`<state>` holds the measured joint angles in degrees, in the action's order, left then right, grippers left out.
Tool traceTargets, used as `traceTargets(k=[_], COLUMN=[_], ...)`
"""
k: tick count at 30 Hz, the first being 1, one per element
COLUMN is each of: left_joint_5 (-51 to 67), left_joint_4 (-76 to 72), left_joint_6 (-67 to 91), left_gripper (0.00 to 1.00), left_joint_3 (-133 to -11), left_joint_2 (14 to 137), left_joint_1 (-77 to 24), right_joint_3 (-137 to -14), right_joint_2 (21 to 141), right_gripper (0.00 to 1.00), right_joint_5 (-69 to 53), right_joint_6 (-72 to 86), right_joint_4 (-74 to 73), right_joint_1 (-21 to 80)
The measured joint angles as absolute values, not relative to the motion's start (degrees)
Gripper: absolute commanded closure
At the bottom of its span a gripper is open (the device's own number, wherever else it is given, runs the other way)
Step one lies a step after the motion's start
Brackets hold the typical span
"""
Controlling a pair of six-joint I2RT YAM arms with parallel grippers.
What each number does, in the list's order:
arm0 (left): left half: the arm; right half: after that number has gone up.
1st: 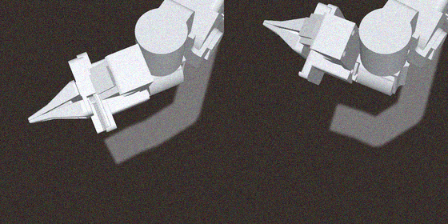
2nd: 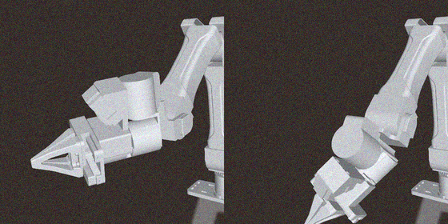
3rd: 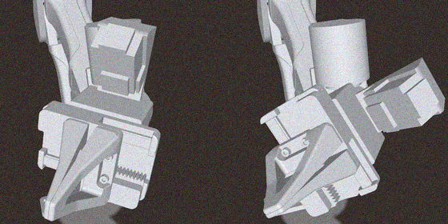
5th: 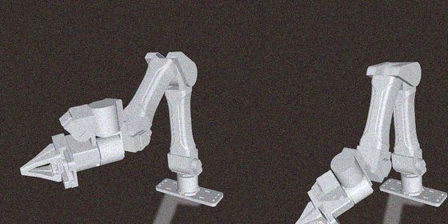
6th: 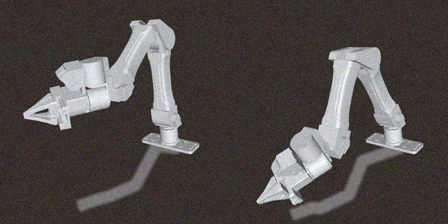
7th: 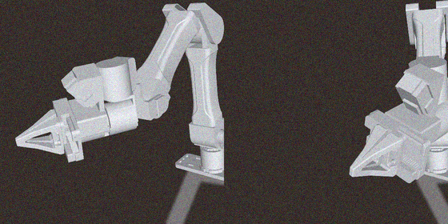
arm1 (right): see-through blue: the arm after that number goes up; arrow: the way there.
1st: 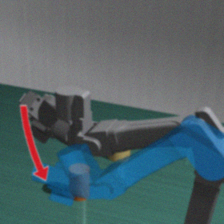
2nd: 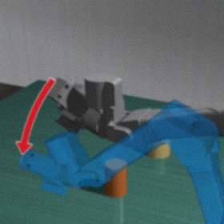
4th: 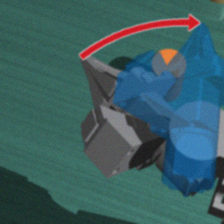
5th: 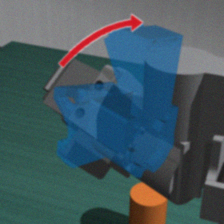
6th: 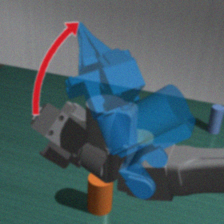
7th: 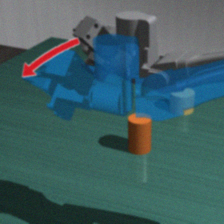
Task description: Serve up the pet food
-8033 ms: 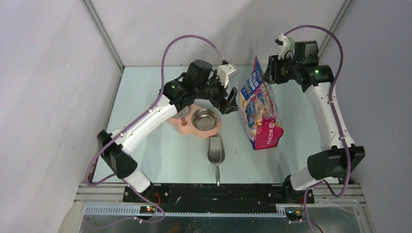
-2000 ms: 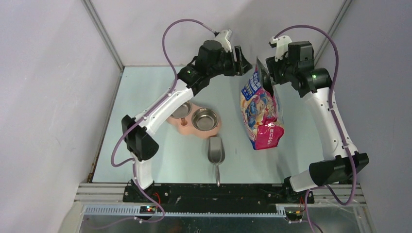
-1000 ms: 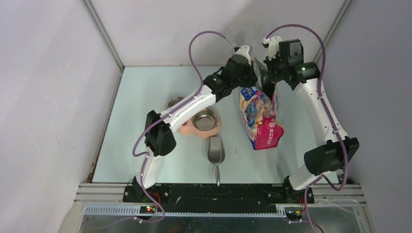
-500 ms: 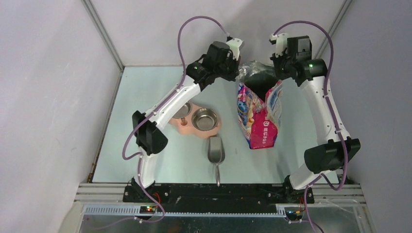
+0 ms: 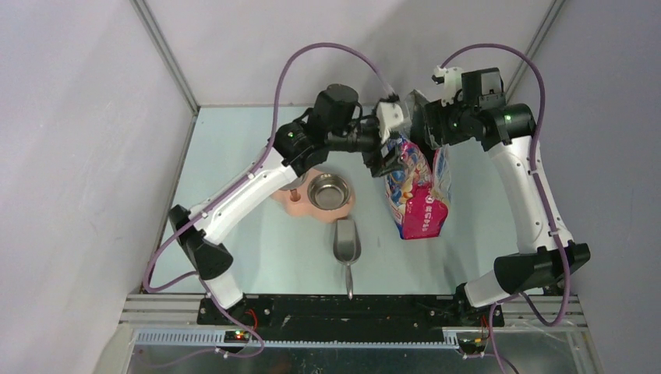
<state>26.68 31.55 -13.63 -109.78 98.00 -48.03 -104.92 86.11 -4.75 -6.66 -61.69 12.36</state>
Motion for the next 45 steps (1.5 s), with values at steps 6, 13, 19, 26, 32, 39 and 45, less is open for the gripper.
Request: traceTargets(k=[6, 13, 19, 26, 32, 39, 45], left_joint_5=[30.44, 29.1, 27.55, 27.18, 25.08, 20.43, 18.24], left_joint_4=[36.03, 33.32, 33.63, 35.33, 48.21, 59.61, 63.55], left_joint_6=[-40.69, -58.35, -64.75, -70.35, -81.06, -90.0, -92.01], left_gripper=[0.17, 0.19, 0.27, 0.72, 1.0, 1.0, 1.0], left_joint_3=[-109.54, -109.67, -116.38, -117.6, -124.81, -126.82, -129.64], left_joint_2=[97.65, 102.72, 112.97, 115.52, 115.5, 114.74, 114.61], left_joint_1=[-53.25, -54.63, -54.78, -54.81, -54.76, -55.22, -55.81], right_joint_3=[-104.03, -101.8, -100.97, -100.03, -102.56, -110.85, -114.04], right_joint_2=[86.06, 85.78, 85.27, 85.06, 85.6, 90.15, 92.16], right_gripper=[0.54, 0.64, 0.78, 1.0, 1.0, 1.0, 1.0], right_joint_5=[-6.04, -8.4, -10.7, -12.16, -12.19, -11.14, -9.78], right_joint_6=[-4.36, -2.94, -1.96, -2.09, -4.62, -7.97, -9.67], right_joint_4=[-65.54, -65.91, -65.93, -66.19, -69.25, -76.53, -79.4], right_joint_1=[11.38, 9.93, 7.77, 6.28, 5.48, 4.71, 4.86])
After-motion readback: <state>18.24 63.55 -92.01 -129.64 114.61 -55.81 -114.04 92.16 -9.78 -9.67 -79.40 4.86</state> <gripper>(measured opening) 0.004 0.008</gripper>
